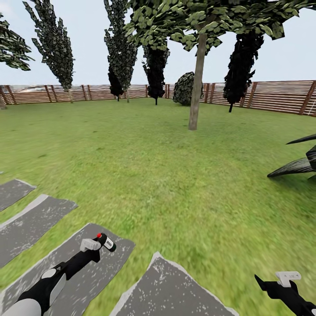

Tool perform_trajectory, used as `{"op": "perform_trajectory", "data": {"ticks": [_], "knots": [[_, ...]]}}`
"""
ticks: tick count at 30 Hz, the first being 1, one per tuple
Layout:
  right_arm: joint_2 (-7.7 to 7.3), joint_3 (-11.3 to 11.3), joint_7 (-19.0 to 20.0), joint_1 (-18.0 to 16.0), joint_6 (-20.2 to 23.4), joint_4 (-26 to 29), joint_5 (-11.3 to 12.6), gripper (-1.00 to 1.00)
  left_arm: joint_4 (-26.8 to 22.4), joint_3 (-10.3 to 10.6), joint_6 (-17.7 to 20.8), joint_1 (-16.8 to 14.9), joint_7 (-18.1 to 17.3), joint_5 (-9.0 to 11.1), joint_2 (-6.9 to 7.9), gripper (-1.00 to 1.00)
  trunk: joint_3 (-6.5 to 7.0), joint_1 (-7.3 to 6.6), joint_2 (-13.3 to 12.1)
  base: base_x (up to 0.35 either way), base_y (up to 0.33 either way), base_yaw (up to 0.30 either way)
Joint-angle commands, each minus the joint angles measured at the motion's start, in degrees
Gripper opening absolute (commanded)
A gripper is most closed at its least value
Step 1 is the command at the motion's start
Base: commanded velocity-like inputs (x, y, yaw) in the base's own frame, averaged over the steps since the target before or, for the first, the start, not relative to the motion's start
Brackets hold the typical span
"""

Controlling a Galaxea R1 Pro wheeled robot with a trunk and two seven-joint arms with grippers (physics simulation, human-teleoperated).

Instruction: In the garden, pick up the pesticide atomizer on the floor and spray pesticide onto both trees until each tree trunk is fully covered.

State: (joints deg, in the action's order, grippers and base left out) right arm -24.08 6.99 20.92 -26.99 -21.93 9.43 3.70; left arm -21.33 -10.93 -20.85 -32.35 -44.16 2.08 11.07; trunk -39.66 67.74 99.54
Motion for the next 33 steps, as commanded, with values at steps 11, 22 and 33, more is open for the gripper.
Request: {"op": "perform_trajectory", "data": {"ticks": [11,22,33], "knots": [[0.11,0.0,0.0,0.0,0.0,0.0,0.0,1.0,0.0,-1.9,-0.4,0.0,11.5,0.4,-0.94,-1.0,1.98,-2.42,-4.4,0.0,0.0,0.0],[0.26,0.0,0.0,0.0,0.0,0.0,0.0,1.0,-0.6,-2.4,-0.4,0.0,16.4,0.5,-2.12,-1.0,3.96,-4.84,-8.8,0.0,0.0,0.0],[0.26,0.0,0.0,0.0,-0.2,0.0,0.0,1.0,-0.7,-2.4,-0.4,0.0,16.8,0.6,-3.56,-1.0,5.93,-7.26,-13.3,0.0,0.0,0.0]]}}
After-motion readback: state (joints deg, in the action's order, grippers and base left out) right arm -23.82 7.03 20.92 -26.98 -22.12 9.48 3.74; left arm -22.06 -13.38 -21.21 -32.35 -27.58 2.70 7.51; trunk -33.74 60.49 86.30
